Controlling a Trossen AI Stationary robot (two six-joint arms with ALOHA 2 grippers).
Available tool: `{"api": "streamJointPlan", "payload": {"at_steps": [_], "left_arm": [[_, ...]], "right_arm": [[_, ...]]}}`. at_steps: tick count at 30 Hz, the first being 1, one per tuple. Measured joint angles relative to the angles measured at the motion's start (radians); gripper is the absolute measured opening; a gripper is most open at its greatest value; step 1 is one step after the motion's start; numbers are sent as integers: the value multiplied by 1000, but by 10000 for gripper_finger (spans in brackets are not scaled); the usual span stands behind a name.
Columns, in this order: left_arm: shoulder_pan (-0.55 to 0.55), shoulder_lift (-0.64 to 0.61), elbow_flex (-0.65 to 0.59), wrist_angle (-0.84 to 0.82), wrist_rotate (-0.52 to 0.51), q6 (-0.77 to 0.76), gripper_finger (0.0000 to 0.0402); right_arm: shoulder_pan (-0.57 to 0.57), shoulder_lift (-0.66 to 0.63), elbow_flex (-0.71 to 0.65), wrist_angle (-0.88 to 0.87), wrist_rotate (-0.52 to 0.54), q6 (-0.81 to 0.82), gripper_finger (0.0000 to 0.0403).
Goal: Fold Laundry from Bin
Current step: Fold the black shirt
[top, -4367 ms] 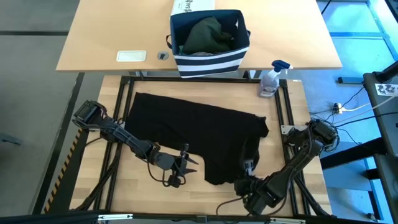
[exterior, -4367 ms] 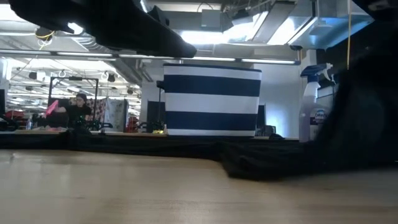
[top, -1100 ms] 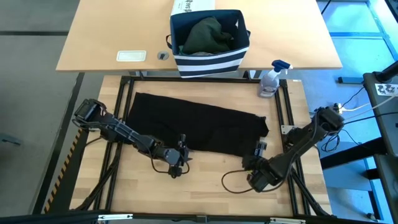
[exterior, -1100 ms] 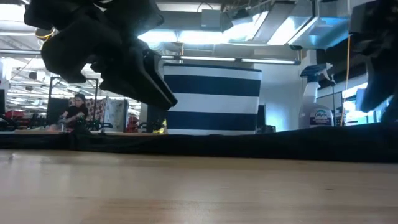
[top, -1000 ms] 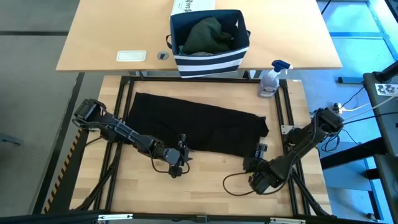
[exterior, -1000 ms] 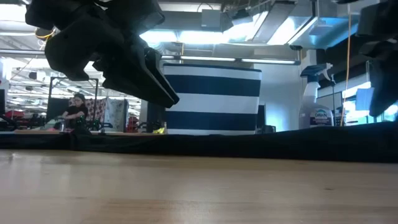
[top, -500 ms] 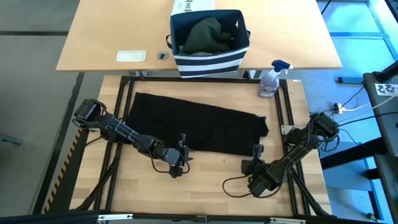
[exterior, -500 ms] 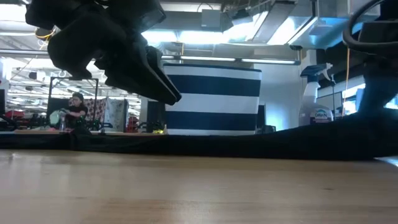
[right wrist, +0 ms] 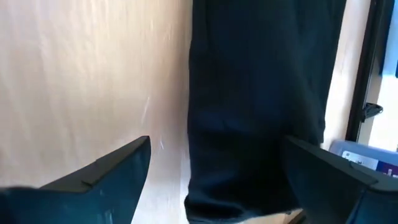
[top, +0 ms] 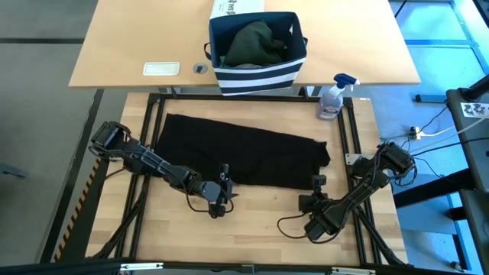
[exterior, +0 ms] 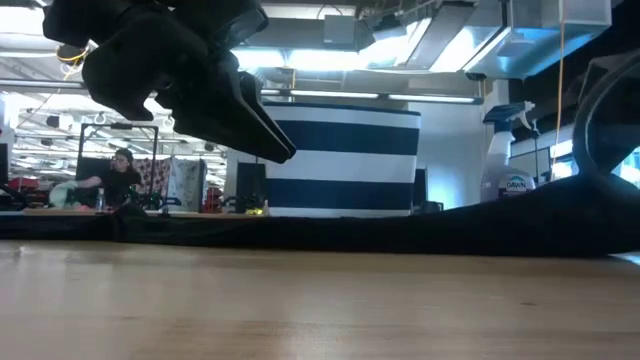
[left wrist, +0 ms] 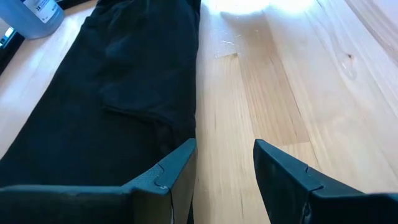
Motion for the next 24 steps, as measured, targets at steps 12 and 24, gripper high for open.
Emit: {"api": "streamJointPlan", "payload": {"at_steps": [12,24], "left_arm": [[0,0,0,0,0,-2,153],[0,0,0,0,0,-3,153]], "right_arm": [[-1,-2,30,71,2,-37,351],[-1,-1,-1,13,104,-37,351]]}}
